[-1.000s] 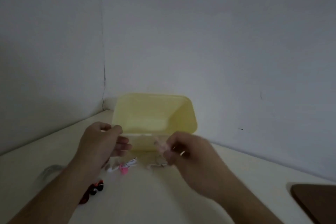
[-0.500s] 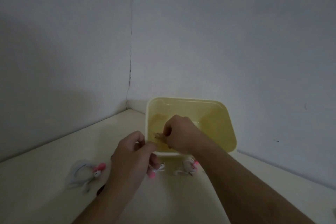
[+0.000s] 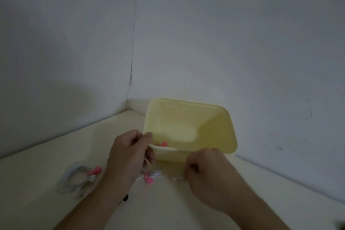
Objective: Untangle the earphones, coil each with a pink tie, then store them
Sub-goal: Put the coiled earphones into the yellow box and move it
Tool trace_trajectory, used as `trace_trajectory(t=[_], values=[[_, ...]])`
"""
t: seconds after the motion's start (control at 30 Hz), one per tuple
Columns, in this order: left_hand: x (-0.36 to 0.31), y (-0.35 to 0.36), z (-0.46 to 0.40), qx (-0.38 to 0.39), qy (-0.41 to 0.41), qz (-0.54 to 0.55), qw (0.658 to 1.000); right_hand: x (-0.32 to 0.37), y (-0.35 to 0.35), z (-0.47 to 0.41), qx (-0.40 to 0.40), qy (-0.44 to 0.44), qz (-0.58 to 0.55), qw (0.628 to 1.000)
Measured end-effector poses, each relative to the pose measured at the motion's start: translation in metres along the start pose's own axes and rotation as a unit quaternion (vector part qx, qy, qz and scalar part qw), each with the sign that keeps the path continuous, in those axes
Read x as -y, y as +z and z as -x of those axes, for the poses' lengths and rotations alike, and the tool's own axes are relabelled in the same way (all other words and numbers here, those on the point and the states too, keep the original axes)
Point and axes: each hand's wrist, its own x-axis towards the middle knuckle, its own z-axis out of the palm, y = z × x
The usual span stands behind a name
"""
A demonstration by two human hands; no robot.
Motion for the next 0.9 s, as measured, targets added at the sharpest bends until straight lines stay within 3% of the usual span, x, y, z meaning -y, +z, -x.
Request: trace_trajectory(t=[0.07,0.13,0.33,0.47,0.57,0.7,0.8,0.9], values=[[0.0,0.001,-0.001,-0.004,0.001,-0.001,1.0,-0.006,0.014,0.001,0.03,0.044,0.113,0.992],[0.0,0.001,-0.001,-0.006,0.002,-0.004,1.0,-0.013,0.027,-0.001,0.047,0.062,0.154,0.985],[-0.001,-0.001,0.001,-0.011,0.01,-0.011,1.0,-0.033,0.053,-0.01,-0.011,0.017,0.099,0.995],[-0.002,-0.001,0.003,-0.012,0.011,-0.015,1.0,-0.036,0.055,-0.009,0.004,-0.035,0.097,0.995],[-0.002,-0.002,0.003,-0.007,0.006,-0.013,1.0,-0.033,0.043,-0.01,0.037,-0.08,0.012,0.996],[-0.001,-0.005,0.0,-0.007,0.001,-0.024,1.0,-0.024,0.001,-0.003,0.095,-0.083,-0.254,0.959],[-0.003,-0.007,0.003,0.0,-0.004,-0.049,0.999,-0.015,-0.033,0.003,0.024,-0.099,-0.374,0.922],[-0.003,-0.009,0.003,0.003,0.0,-0.072,0.997,-0.005,-0.052,-0.02,-0.079,-0.051,-0.343,0.935]])
